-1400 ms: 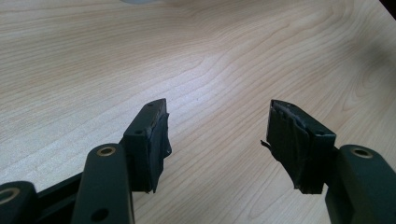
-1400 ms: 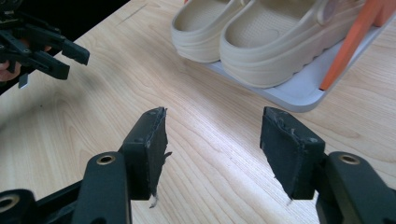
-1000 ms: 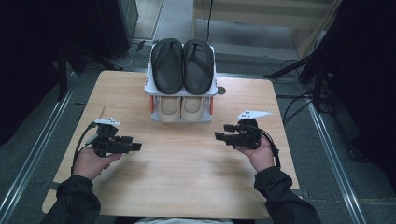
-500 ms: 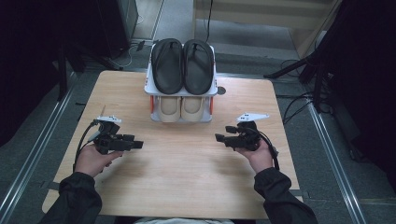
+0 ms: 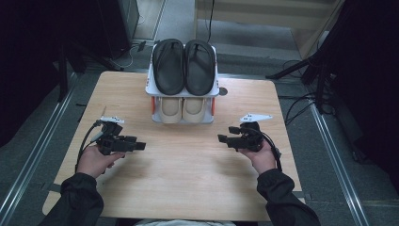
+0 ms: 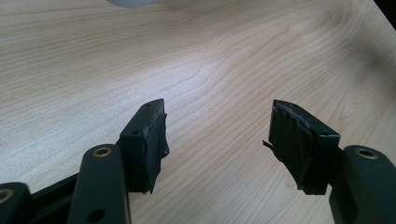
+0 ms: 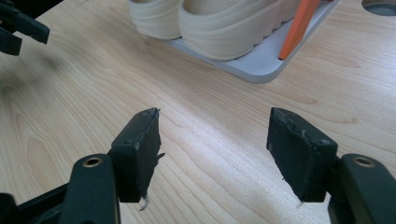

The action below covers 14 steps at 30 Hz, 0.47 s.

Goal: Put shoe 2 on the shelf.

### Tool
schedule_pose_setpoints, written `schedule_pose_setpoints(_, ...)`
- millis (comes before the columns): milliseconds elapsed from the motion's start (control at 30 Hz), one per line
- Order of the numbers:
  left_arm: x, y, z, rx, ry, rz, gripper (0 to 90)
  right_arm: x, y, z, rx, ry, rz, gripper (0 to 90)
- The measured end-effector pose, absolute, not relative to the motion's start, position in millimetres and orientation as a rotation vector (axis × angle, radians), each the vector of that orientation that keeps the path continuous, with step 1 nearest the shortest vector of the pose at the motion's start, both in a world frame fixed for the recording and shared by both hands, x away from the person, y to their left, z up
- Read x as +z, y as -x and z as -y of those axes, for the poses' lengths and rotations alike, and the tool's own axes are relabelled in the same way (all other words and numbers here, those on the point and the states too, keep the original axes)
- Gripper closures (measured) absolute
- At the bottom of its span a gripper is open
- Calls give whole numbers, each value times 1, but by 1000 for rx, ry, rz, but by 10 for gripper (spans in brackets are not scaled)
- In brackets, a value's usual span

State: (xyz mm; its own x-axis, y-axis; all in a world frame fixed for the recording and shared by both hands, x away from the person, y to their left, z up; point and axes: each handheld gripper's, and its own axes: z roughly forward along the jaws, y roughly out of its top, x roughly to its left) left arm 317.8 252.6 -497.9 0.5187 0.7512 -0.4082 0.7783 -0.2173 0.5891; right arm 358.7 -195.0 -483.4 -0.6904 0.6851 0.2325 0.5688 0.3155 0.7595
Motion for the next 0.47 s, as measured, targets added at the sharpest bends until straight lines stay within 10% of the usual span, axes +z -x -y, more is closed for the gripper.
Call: schedule_pose_setpoints(467, -515, -319, -235, -135, -2056, -1285, 277, -494, -358, 190, 1199, -1069, -2492, 234)
